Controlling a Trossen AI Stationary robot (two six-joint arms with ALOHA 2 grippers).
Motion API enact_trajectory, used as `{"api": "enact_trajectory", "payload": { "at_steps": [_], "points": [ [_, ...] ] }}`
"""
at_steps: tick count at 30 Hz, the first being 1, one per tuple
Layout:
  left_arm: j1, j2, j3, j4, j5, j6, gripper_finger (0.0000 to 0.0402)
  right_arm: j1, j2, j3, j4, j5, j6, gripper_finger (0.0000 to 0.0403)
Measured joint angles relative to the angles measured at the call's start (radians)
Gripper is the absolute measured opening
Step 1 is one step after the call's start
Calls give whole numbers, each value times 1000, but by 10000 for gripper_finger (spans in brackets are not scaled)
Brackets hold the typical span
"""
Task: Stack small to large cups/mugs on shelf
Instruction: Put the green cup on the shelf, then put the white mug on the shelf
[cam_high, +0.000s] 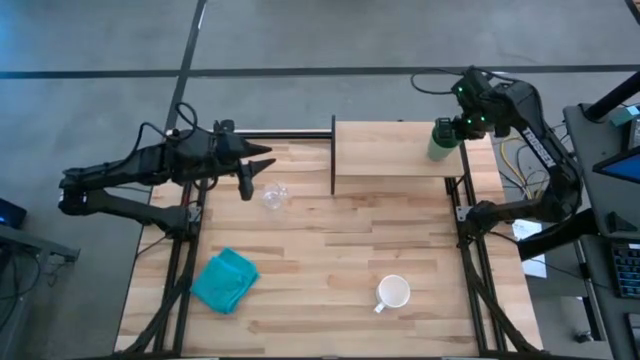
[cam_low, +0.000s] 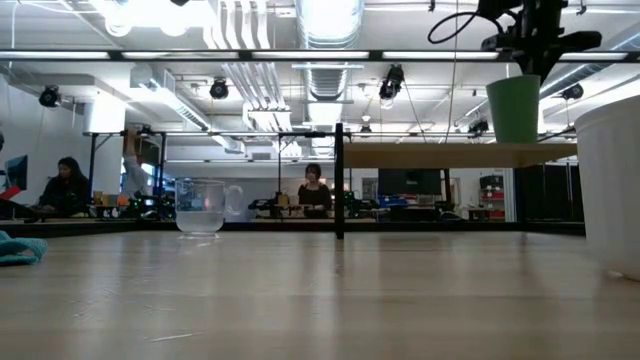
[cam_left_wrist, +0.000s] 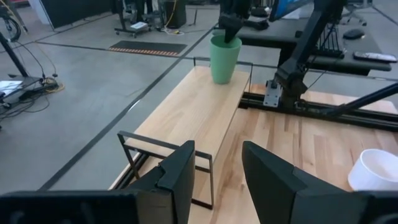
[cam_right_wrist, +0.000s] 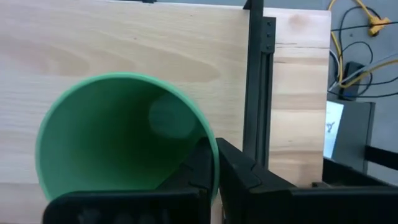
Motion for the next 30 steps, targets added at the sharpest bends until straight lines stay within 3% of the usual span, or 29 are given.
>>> {"api": "enact_trajectory", "payload": {
  "at_steps": [6,21,30],
  "points": [
    [0,-4,-2,14,0,-4,121,-13,13,-1,-2,2,-44,21],
    [0,-4,-2,29,1,-7,121,-13,13,2,-5,30,-114,107],
    [0,2,-7,39,-39,-7,121,-12,12,136,-4,-13,-134,113]
  ]
}}
